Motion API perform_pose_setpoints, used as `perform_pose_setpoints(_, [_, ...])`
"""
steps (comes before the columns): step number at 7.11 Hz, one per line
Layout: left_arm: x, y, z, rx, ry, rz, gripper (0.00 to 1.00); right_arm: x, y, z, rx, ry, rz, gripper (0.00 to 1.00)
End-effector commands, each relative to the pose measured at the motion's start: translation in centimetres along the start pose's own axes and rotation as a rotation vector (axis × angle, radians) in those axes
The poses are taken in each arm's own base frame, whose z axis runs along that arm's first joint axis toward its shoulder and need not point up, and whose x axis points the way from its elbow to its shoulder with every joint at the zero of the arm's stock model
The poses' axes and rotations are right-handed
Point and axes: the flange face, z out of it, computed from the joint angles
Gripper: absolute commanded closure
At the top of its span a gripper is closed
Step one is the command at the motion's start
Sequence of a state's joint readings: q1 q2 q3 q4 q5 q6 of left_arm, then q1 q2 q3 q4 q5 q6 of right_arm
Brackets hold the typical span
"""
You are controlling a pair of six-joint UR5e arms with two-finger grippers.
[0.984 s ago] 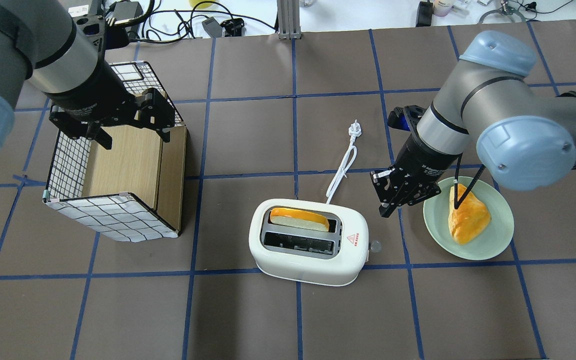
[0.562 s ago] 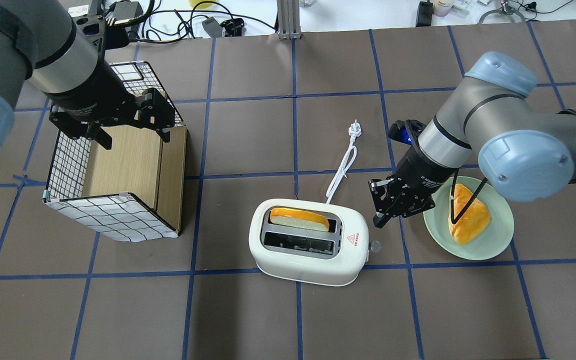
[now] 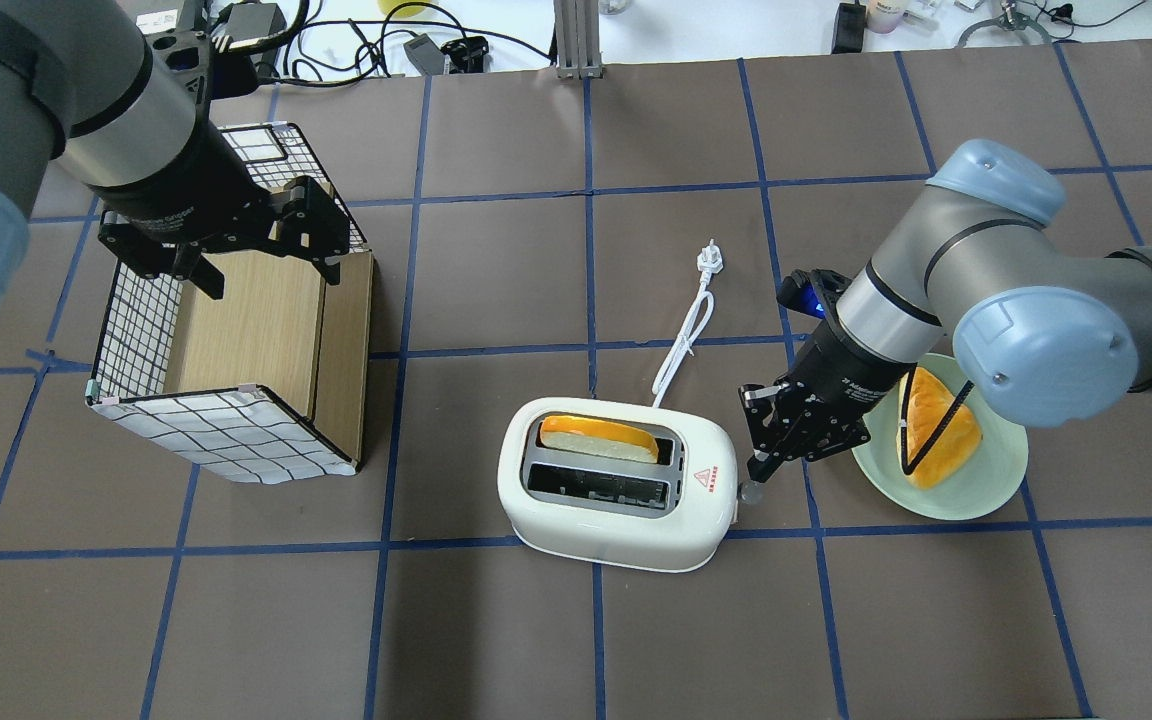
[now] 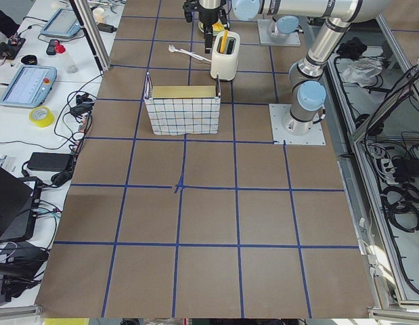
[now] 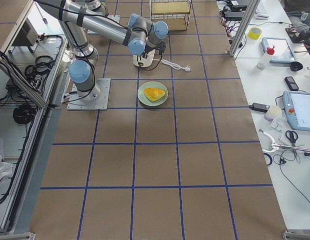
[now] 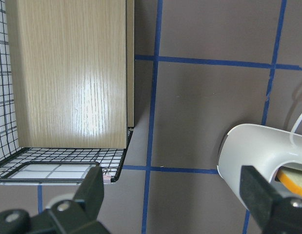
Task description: Press toaster with right arm
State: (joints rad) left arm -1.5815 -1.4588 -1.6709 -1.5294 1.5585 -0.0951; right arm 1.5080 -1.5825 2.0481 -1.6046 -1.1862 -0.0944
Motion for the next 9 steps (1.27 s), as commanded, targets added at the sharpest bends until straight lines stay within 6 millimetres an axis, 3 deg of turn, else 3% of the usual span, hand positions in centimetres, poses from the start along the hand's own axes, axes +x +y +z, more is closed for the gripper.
perform_pose_setpoints(1, [0.0,0.0,0.1,-0.001,0.0,0.0,0.0,0.2,0.2,0.4,-0.014,0.001,0.003,1.0])
perform_pose_setpoints(6, [0.0,0.0,0.0,0.0,0.0,0.0,0.0,0.1,0.4,0.8,-0.026,0.006,0.005,1.0])
perform_pose_setpoints(9, [0.0,0.0,0.0,0.0,0.0,0.0,0.0,0.6,0.6,2.1,-0.047,0.002,0.008,1.0])
